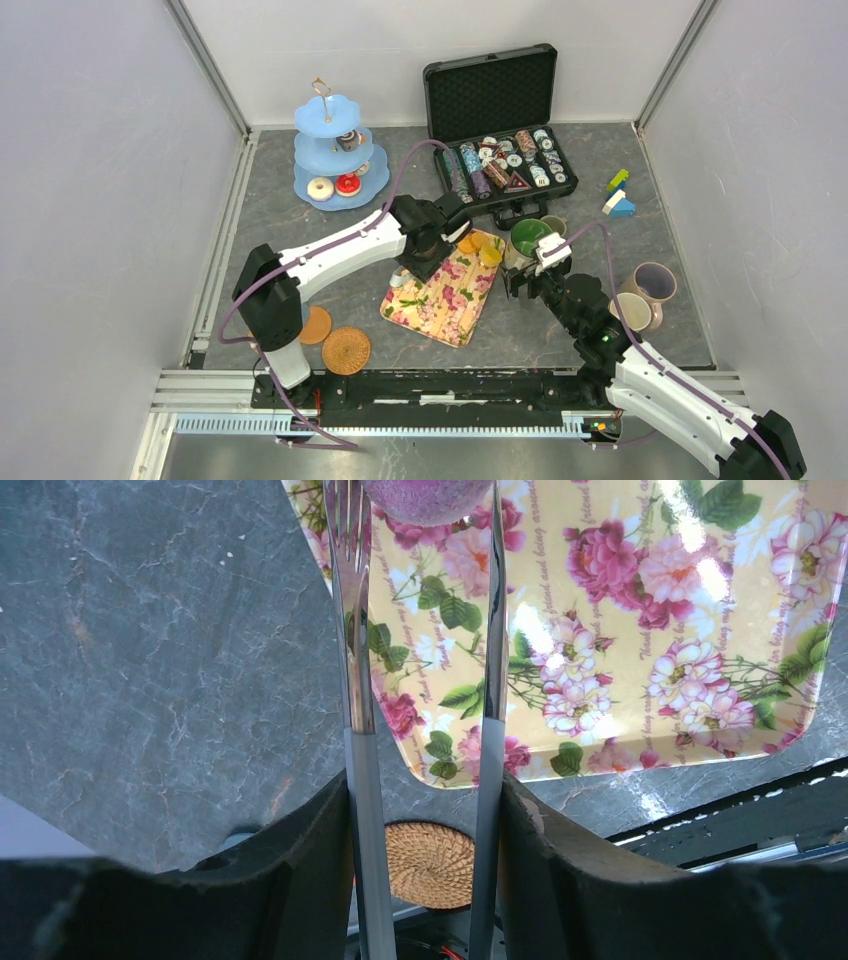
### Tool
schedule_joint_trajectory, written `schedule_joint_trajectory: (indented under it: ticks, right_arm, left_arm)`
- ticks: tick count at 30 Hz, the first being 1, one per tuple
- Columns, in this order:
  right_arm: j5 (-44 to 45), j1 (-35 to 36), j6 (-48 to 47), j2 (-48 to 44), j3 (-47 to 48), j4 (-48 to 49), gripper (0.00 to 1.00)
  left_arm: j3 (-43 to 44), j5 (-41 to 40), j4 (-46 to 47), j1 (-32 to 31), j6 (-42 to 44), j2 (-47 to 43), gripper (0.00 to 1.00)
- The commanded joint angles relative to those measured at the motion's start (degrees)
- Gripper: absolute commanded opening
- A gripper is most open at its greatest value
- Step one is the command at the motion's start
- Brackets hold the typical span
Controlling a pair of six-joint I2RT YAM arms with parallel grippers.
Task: Serve the afternoon tea
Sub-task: Pick up the desert from the tray, then place the desert on the desert table.
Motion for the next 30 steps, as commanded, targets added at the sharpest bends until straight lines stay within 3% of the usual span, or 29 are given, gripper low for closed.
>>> schedule_joint_trajectory:
  ticks: [1,10,21,30]
  right_arm:
    - [0.24,0.24,-0.65,-0.2,0.79,1.66,0.98]
    - [-0.11,0.26,-0.65,-0.13,0.84,1.78,0.98]
    - [-1.56,0.24,0.94,0.62,0.95,2.05,0.98]
    - [-2.04,0.24,1.09,0.81,0.89,2.16,0.98]
  left_arm:
    - [3.57,-2.86,-0.77,0.35,1.01,-3.36,0.22]
    - [5.86,-4.65,-3.33,5.74,2.7,-7.69,0.24]
    - [7.93,-7.61,-3.99,19.68,6.91,-14.15,0.25]
    - [9.3,-10.49,2.14,30.41,8.53,-13.67,0.25]
